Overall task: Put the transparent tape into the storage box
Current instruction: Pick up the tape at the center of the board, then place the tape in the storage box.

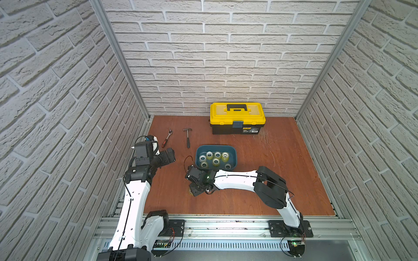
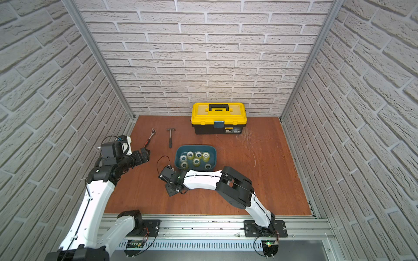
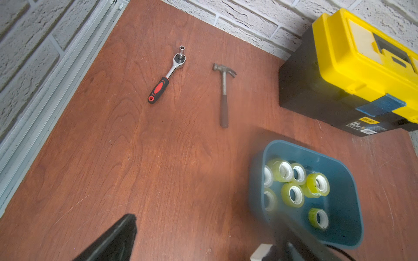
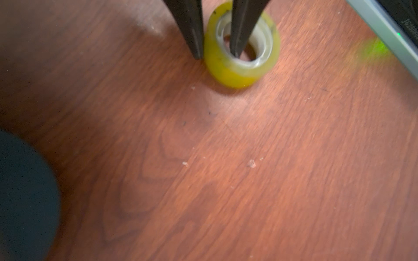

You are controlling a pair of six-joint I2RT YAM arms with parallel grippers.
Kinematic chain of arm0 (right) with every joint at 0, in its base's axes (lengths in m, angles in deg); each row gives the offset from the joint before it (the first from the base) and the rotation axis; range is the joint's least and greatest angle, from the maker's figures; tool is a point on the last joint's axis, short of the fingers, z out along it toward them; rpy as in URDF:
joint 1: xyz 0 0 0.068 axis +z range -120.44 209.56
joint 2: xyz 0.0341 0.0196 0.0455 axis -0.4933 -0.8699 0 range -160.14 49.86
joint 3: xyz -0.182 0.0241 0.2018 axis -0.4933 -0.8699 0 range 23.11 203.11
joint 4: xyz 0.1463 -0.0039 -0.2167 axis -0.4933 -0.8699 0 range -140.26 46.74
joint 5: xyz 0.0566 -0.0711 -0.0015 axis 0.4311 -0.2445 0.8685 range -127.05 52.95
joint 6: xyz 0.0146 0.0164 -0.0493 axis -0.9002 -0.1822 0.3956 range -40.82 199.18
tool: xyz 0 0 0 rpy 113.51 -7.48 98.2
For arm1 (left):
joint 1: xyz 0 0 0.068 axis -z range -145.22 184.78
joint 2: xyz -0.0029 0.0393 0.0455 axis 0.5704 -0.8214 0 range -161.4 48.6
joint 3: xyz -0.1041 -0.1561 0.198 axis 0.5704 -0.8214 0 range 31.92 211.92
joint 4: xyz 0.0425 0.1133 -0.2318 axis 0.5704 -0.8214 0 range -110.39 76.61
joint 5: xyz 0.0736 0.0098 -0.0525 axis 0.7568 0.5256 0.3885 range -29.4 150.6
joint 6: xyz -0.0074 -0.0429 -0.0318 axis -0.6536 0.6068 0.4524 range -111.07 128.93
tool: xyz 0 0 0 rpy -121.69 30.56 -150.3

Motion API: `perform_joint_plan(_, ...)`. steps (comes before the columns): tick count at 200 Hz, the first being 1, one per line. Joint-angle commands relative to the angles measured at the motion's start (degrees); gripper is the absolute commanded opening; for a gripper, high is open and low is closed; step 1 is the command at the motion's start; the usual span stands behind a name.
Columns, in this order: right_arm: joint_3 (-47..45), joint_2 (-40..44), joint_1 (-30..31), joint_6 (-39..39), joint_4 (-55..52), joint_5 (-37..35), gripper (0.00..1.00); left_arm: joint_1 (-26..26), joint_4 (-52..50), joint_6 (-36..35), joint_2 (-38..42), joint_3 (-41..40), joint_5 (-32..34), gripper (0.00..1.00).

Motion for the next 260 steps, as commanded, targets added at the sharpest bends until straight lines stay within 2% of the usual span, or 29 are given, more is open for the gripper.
perform_joint_plan(1, -0.8, 1.4, 0.3, 0.6, -1.8, -2.9, 0.13, -0.6, 2.4, 0.1, 1.1, -0.7, -0.9, 0.98)
perform_joint_plan(19, -1.1, 4.1, 0.2, 1.5, -2.3, -4.3, 0.07, -0.6, 2.3, 0.2, 1.0, -0.8, -0.9, 0.98)
perform_joint_plan(61, -1.4, 13.7, -1.7, 3.9, -4.7, -7.1, 0.04, -0.1, 2.4, 0.1, -0.3, -0.6, -2.8, 0.98)
perform_joint_plan(112, -2.4, 20.6, -9.7, 7.9, -7.7, -8.4, 0.04, 4.0, 1.3, -0.4, -1.6, -0.2, -0.4, 0.98)
perform_joint_plan(153, -2.0, 18.0, -18.6, 11.4, -8.9, -5.3, 0.03, 7.3, 0.4, -1.2, -1.8, 0.0, 2.4, 0.98)
perform_joint_plan(178, -1.3, 14.6, -22.0, 12.5, -8.0, -3.2, 0.03, 8.0, 0.2, -1.5, -2.1, 0.3, 2.9, 0.98)
perform_joint_plan(222, 0.6, 8.4, -24.1, 12.6, -6.9, -0.8, 0.03, 8.4, 0.1, -1.7, -2.2, 0.2, 3.4, 0.98)
perform_joint_plan(260, 0.5, 6.7, -24.1, 11.4, -5.4, 1.6, 0.03, 8.4, 0.2, -1.7, -2.4, 0.3, 3.6, 0.98)
